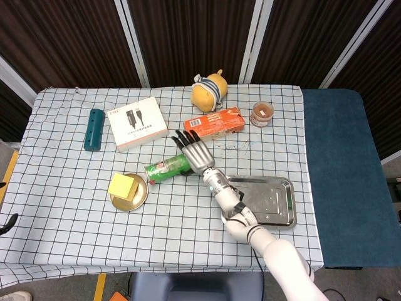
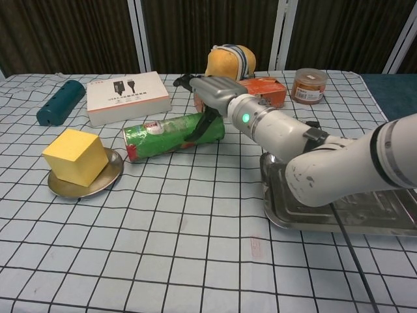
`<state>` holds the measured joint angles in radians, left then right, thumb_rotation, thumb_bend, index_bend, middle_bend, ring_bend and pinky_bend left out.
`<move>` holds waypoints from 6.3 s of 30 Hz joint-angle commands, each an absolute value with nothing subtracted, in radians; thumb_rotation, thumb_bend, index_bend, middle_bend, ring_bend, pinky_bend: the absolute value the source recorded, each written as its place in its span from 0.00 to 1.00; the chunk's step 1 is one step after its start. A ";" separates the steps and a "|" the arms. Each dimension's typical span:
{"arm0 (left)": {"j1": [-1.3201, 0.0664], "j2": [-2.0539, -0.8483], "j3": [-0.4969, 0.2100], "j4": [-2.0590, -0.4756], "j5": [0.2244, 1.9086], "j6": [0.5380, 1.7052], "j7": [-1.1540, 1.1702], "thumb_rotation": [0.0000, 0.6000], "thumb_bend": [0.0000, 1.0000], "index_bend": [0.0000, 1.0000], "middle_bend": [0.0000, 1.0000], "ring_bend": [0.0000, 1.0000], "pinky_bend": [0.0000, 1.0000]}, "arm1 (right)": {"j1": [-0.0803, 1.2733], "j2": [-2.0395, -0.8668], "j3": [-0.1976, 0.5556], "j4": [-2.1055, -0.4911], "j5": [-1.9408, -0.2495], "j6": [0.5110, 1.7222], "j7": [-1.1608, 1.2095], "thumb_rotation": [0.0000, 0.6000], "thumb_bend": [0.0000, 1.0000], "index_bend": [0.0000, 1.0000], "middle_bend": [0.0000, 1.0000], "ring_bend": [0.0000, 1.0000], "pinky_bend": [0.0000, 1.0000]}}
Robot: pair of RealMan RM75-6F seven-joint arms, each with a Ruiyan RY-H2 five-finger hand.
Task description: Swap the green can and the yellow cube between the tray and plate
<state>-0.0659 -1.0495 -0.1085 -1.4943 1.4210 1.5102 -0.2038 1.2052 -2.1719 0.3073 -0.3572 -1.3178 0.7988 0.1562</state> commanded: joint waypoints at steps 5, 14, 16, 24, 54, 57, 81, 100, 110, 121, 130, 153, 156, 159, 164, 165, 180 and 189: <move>-0.068 -1.050 -0.112 -1.494 1.407 1.499 -0.199 1.00 0.29 0.18 0.09 0.01 0.21 | 0.885 -1.757 0.181 -1.056 -1.352 1.034 -0.075 1.00 0.19 0.11 0.00 0.00 0.00; -0.075 -1.055 -0.105 -1.516 1.410 1.485 -0.153 1.00 0.29 0.17 0.09 0.01 0.21 | 0.566 -1.363 -0.028 -1.579 -1.444 1.360 -0.436 1.00 0.10 0.03 0.00 0.00 0.00; -0.081 -1.057 -0.110 -1.533 1.400 1.477 -0.140 1.00 0.29 0.16 0.09 0.01 0.22 | 0.515 -1.331 -0.047 -1.611 -1.447 1.408 -0.449 1.00 0.09 0.01 0.00 0.00 0.00; -0.132 -1.046 -0.111 -1.596 1.422 1.426 -0.018 1.00 0.29 0.05 0.06 0.01 0.22 | 0.385 -1.276 -0.046 -1.662 -1.361 1.476 -0.426 1.00 0.08 0.00 0.00 0.00 0.00; -0.503 -1.269 -0.151 -1.516 1.308 0.976 0.215 1.00 0.31 0.00 0.00 0.00 0.21 | 0.197 -1.227 -0.027 -1.622 -1.595 1.629 -0.061 1.00 0.08 0.00 0.00 0.00 0.00; -0.528 -1.284 -0.149 -1.502 1.301 0.954 0.236 1.00 0.31 0.00 0.00 0.00 0.21 | 0.194 -1.224 -0.023 -1.622 -1.602 1.619 -0.056 1.00 0.08 0.00 0.00 0.00 0.00; -0.587 -1.369 -0.101 -1.391 1.252 0.878 0.209 1.00 0.31 0.00 0.00 0.00 0.21 | 0.180 -1.217 0.006 -1.618 -1.631 1.564 -0.009 1.00 0.08 0.00 0.00 0.00 0.00; -0.587 -1.446 -0.089 -1.294 1.327 0.954 0.108 1.00 0.30 0.03 0.00 0.00 0.23 | 0.173 -1.221 0.025 -1.615 -1.634 1.543 0.005 1.00 0.08 0.00 0.00 0.00 0.00; -0.586 -1.463 -0.084 -1.273 1.322 0.957 0.108 1.00 0.30 0.30 0.09 0.03 0.25 | 0.171 -1.224 0.037 -1.613 -1.628 1.538 0.024 1.00 0.08 0.00 0.00 0.00 0.00; -0.570 -1.475 -0.088 -1.252 1.375 1.036 0.036 1.00 0.43 0.55 0.45 0.35 0.57 | 0.169 -1.226 0.044 -1.613 -1.626 1.531 0.033 1.00 0.08 0.00 0.00 0.00 0.00; -0.545 -1.396 -0.082 -1.421 1.446 1.133 0.039 1.00 0.46 0.56 0.51 0.42 0.64 | 0.167 -1.220 0.038 -1.619 -1.642 1.529 0.044 1.00 0.08 0.00 0.00 0.00 0.00; -0.611 -1.540 -0.065 -1.620 1.395 1.058 0.381 1.00 0.45 0.51 0.43 0.39 0.64 | 0.136 -1.201 0.015 -1.626 -1.724 1.601 0.084 1.00 0.08 0.00 0.00 0.00 0.00; -0.604 -1.552 -0.050 -1.617 1.384 1.063 0.434 1.00 0.46 0.43 0.32 0.32 0.60 | 0.133 -1.200 0.018 -1.626 -1.724 1.609 0.092 1.00 0.08 0.00 0.00 0.00 0.00; -0.601 -1.555 -0.039 -1.621 1.374 1.059 0.461 1.00 0.45 0.25 0.19 0.20 0.49 | 0.132 -1.202 0.021 -1.625 -1.725 1.615 0.094 1.00 0.08 0.00 0.00 0.00 0.00; -0.602 -1.528 -0.021 -1.663 1.329 1.022 0.502 1.00 0.40 0.00 0.00 0.00 0.27 | 0.130 -1.204 0.023 -1.623 -1.726 1.617 0.097 1.00 0.08 0.00 0.00 0.00 0.00; -0.603 -1.521 -0.019 -1.674 1.322 1.016 0.509 1.00 0.39 0.00 0.00 0.00 0.23 | 0.130 -1.205 0.024 -1.622 -1.725 1.617 0.096 1.00 0.08 0.00 0.00 0.00 0.00; -0.601 -1.292 -0.026 -1.849 1.201 1.053 0.656 1.00 0.37 0.00 0.00 0.00 0.20 | 0.127 -1.198 0.021 -1.627 -1.734 1.617 0.110 1.00 0.08 0.00 0.00 0.00 0.00; -0.640 -1.279 -0.114 -1.832 1.198 1.086 0.623 1.00 0.37 0.00 0.00 0.00 0.22 | 0.122 -1.196 0.015 -1.632 -1.742 1.616 0.076 1.00 0.08 0.00 0.00 0.00 0.00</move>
